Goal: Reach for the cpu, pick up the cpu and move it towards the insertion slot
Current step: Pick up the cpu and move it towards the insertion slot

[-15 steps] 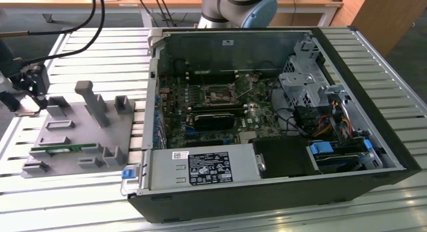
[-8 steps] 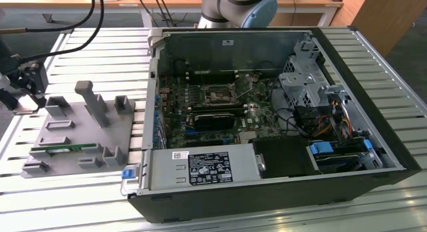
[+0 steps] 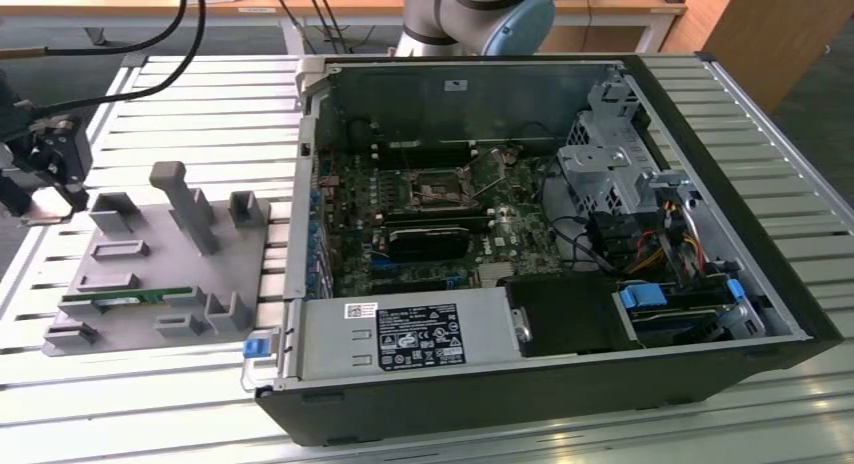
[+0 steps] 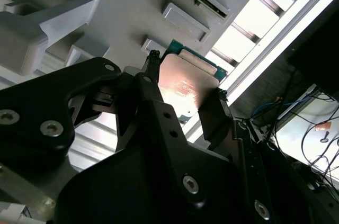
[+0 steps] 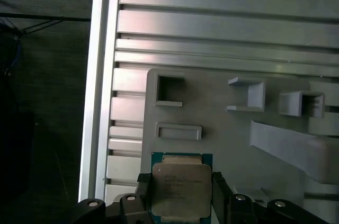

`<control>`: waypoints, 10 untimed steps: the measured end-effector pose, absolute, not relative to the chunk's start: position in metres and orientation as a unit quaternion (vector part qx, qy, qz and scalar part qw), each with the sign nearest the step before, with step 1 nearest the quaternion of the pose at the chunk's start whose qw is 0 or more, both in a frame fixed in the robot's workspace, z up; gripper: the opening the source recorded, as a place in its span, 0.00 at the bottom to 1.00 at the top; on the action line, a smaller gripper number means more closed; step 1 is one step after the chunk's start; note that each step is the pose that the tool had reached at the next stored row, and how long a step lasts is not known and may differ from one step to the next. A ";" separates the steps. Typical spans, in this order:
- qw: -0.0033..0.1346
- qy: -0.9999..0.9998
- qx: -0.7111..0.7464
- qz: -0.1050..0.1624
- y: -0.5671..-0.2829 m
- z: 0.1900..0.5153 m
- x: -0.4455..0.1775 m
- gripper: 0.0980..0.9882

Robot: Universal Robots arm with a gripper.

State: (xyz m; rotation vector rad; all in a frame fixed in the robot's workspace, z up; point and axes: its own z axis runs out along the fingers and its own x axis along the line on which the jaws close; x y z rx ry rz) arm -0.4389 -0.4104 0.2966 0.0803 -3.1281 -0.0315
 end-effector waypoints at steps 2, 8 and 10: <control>0.006 -1.000 0.026 -0.010 -0.410 0.299 -0.439 0.50; 0.006 -1.000 0.026 -0.008 -0.410 0.305 -0.439 0.50; 0.006 -1.000 0.026 -0.008 -0.410 0.307 -0.439 0.50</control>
